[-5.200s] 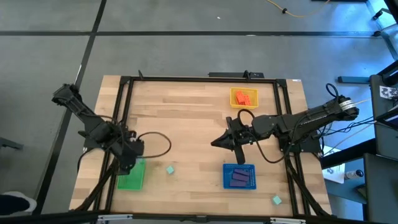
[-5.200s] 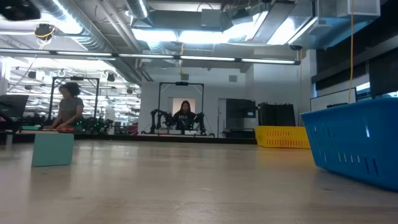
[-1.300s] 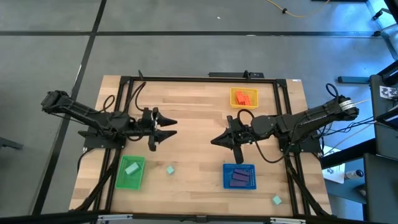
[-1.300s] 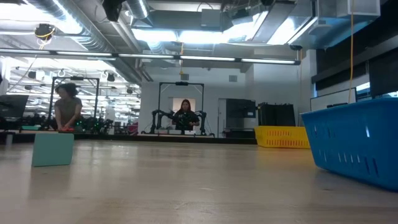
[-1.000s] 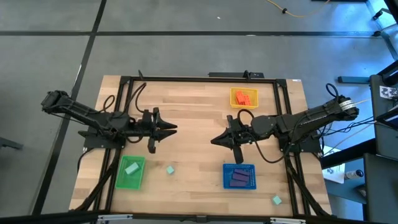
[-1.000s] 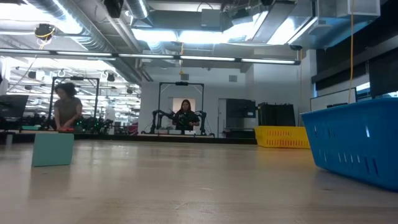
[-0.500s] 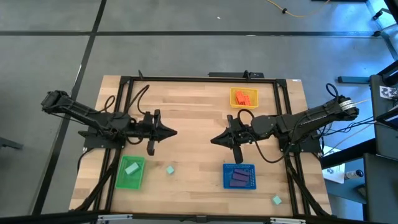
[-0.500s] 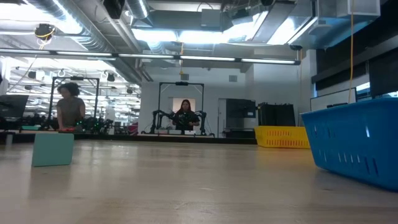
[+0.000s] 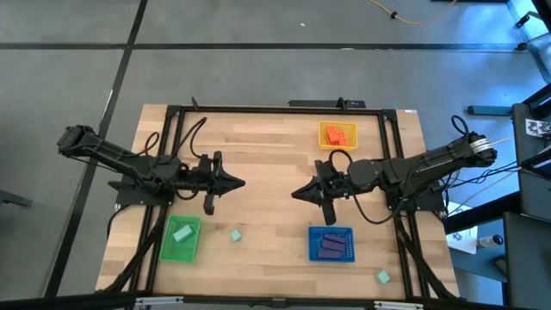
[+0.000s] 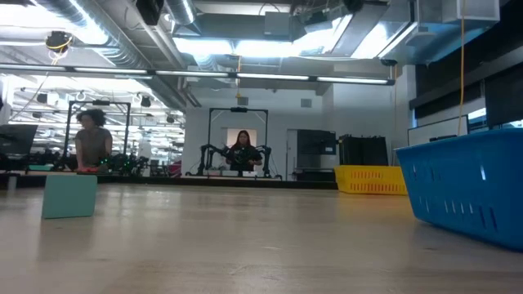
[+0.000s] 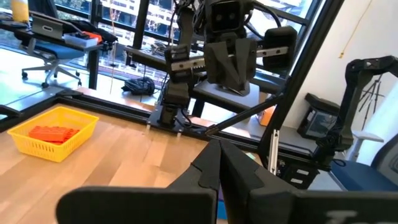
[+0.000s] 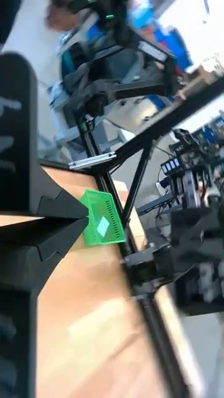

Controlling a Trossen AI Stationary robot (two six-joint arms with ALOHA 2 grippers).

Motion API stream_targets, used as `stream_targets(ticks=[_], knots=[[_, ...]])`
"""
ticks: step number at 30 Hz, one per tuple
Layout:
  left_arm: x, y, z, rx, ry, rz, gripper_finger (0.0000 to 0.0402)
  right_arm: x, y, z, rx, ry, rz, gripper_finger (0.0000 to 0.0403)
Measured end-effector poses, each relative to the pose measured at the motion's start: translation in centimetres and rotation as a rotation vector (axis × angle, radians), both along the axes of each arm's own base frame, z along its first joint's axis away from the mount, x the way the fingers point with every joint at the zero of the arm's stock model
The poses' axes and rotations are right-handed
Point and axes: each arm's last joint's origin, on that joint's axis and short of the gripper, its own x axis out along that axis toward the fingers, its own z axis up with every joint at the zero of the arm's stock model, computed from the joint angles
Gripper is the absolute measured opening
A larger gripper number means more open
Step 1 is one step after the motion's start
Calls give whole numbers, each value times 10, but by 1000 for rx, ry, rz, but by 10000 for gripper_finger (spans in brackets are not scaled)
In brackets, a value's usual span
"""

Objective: Sort & place blocks by color
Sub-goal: Put the right blue block into the green bin

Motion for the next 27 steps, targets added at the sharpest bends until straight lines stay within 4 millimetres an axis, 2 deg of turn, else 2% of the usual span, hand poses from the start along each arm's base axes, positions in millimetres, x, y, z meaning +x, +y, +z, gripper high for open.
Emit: stream_targets(ticks=[5,12,16,21,27], knots=[[0,0,0,0,0,0,0,-1,-3,-7,145,97,8,53],[0,0,0,0,1,1,0,-6,4,-17,258,257,121,177],[0,2,0,0,1,11,0,-13,11,-24,362,407,264,234],[1,6,0,0,1,29,0,-34,28,-43,517,783,325,247],[2,7,0,0,0,37,0,-82,69,-62,520,1210,205,242]])
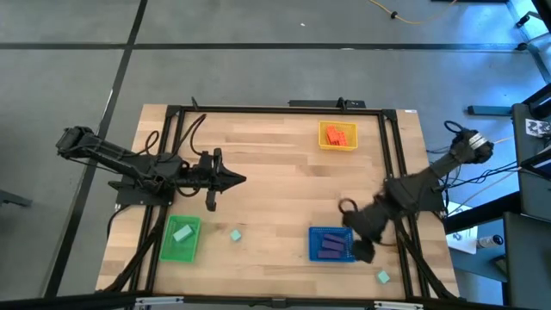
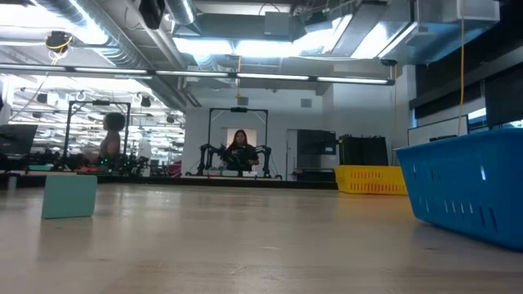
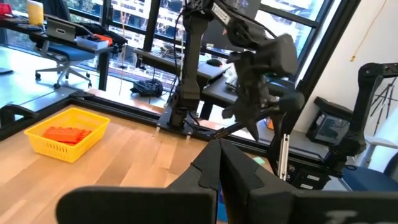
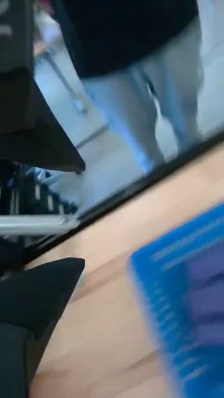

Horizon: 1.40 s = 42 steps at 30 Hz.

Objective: Sort & place blocks by color
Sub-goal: Put the right blue block into the green bin

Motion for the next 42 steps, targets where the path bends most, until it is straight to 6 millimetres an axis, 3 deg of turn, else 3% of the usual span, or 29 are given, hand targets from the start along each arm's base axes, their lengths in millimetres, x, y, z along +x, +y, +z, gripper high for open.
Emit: stream_targets(ticks=[8,16,32,42], knots=[[0,0,0,0,0,0,0,-37,35,-16,-101,276,-209,241],[0,0,0,0,-1,-1,0,-58,53,-71,-193,556,-191,241],[0,0,0,0,-1,-1,0,-44,75,-117,-186,597,-217,241],[0,0,0,0,-1,-1,0,-39,84,-135,-175,615,-202,241]])
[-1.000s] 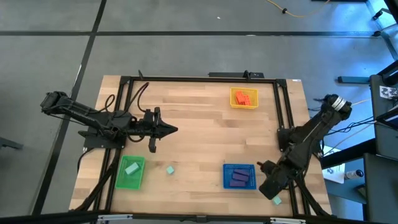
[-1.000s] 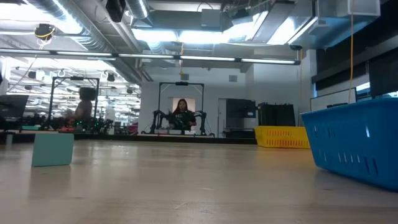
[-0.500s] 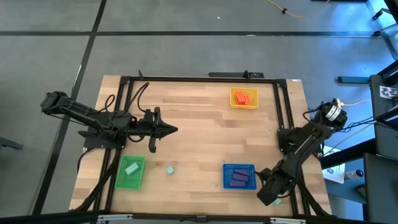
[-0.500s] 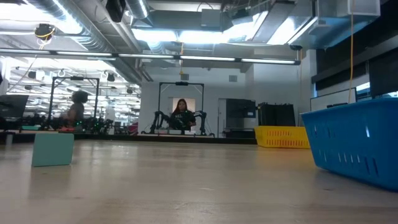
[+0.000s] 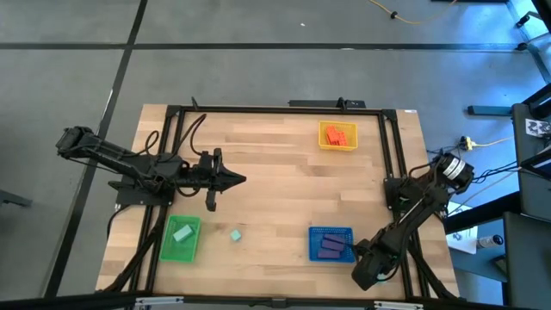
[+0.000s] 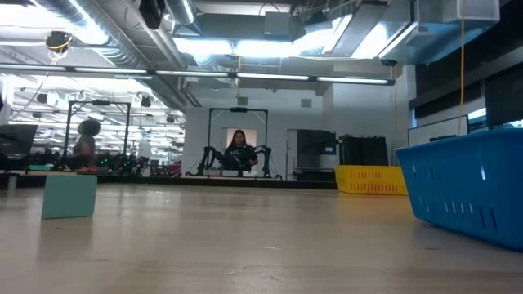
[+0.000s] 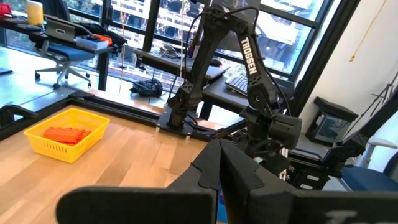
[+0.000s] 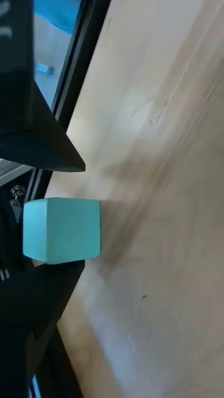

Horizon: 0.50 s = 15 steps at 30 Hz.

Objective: Sort & place blocks by color
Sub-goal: Put the right blue block into the green bin

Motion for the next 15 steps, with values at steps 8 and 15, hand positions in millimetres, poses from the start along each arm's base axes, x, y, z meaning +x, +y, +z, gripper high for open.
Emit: stream_targets(ticks=[8,15], knots=[[0,0,0,0,0,0,0,-1,1,-2,1,10,9,241],[0,0,0,0,0,0,0,-1,1,-2,7,18,15,218]])
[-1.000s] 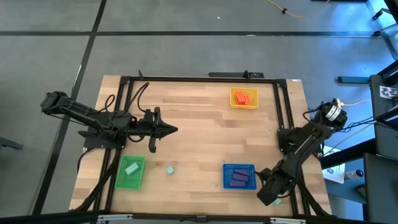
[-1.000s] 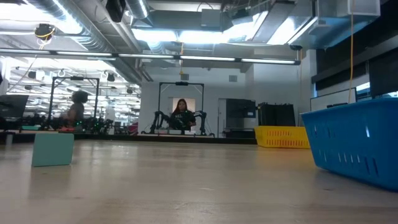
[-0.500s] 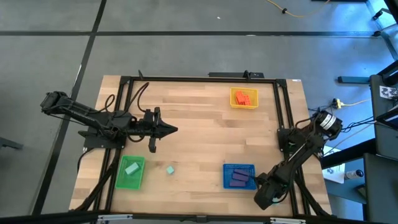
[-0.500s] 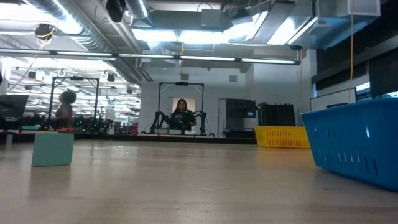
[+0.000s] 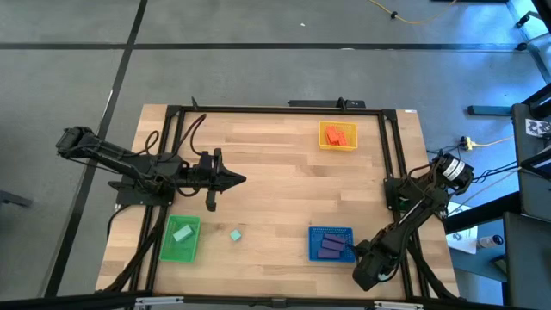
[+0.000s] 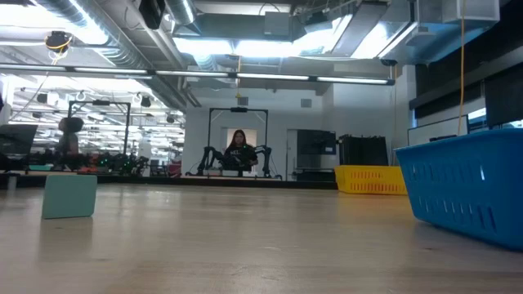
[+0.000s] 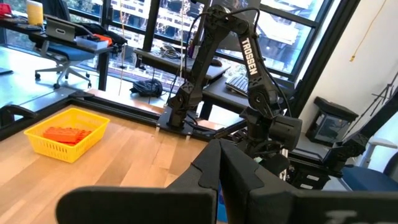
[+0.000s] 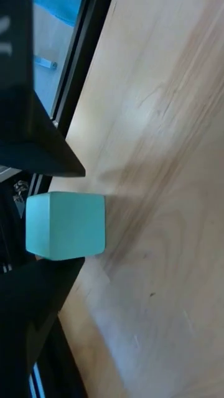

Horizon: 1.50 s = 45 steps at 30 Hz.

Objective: Sort & place blocks by color
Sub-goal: Put the right blue block into the green bin

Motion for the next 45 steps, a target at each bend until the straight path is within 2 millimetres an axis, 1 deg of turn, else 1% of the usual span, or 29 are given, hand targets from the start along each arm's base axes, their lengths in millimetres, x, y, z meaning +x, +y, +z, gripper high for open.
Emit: stream_targets(ticks=[6,8,14,18,22,27,29,34,36,38,40,42,44,45], knots=[[0,0,0,0,0,0,0,0,0,0,1,-2,3,153],[0,0,0,0,0,0,0,0,0,0,5,-6,13,137],[0,0,0,1,0,0,0,0,0,0,10,-10,21,138],[0,2,0,0,0,10,0,0,0,0,17,-20,41,149],[1,5,0,1,0,21,0,0,1,1,30,-30,64,138],[1,7,0,1,0,21,0,0,1,3,46,-34,72,138],[1,7,0,1,0,20,0,2,3,7,68,-54,103,138],[1,7,0,1,0,20,0,6,9,34,189,-206,244,138],[1,7,0,1,0,20,0,7,10,52,250,-289,294,138],[1,7,0,1,0,20,0,10,5,72,313,-381,327,138],[1,7,0,1,0,20,0,14,-3,95,366,-498,357,138],[1,7,0,1,0,20,0,21,-15,120,407,-650,372,138],[1,6,0,1,0,17,0,31,-31,142,419,-808,362,138],[1,6,0,1,-1,11,0,36,-41,151,397,-884,351,138]])
